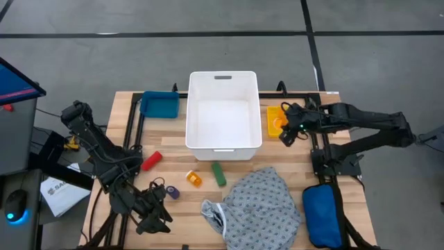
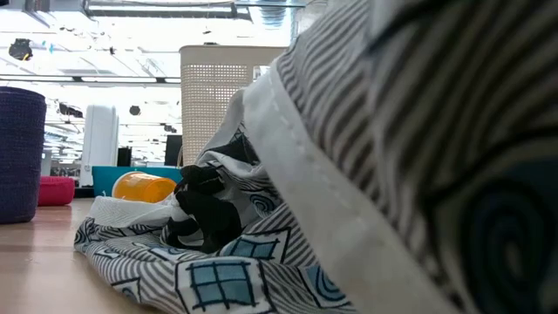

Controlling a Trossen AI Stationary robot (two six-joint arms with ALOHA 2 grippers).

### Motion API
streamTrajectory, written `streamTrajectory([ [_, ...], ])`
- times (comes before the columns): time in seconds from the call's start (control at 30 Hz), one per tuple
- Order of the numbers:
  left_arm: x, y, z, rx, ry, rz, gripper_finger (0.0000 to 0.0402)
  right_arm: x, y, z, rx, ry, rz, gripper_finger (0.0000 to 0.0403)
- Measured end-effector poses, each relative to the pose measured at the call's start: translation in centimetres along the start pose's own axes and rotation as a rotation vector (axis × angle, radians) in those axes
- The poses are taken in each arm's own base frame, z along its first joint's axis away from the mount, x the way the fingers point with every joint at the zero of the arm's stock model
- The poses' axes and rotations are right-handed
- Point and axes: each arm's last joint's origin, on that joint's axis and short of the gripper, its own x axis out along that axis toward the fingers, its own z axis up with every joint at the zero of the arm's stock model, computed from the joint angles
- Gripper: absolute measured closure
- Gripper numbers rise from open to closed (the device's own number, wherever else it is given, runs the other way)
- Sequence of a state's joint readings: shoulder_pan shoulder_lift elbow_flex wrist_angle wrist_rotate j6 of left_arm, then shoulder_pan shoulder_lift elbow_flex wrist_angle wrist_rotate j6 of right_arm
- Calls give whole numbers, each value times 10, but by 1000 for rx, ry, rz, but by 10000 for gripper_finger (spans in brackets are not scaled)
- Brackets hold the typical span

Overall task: Pick & place medical supplies in basket/bin
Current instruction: Put the bottom orange pill bottle into the yellow bin

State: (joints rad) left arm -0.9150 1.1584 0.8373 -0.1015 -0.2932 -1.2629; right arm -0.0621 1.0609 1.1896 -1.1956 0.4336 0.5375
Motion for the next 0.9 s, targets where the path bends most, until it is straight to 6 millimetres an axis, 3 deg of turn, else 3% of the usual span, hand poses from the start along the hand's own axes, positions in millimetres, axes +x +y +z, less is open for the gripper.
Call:
streamTrajectory([
  [0.37,0,-1,0,-1,-5,-5,135,79,-28,-22,304,73,-86,226],
  [0.63,0,0,1,23,-10,-3,135,106,-54,-27,513,107,-96,226],
  [0.9,0,0,3,30,-40,9,135,130,-54,-27,552,171,-66,226],
])
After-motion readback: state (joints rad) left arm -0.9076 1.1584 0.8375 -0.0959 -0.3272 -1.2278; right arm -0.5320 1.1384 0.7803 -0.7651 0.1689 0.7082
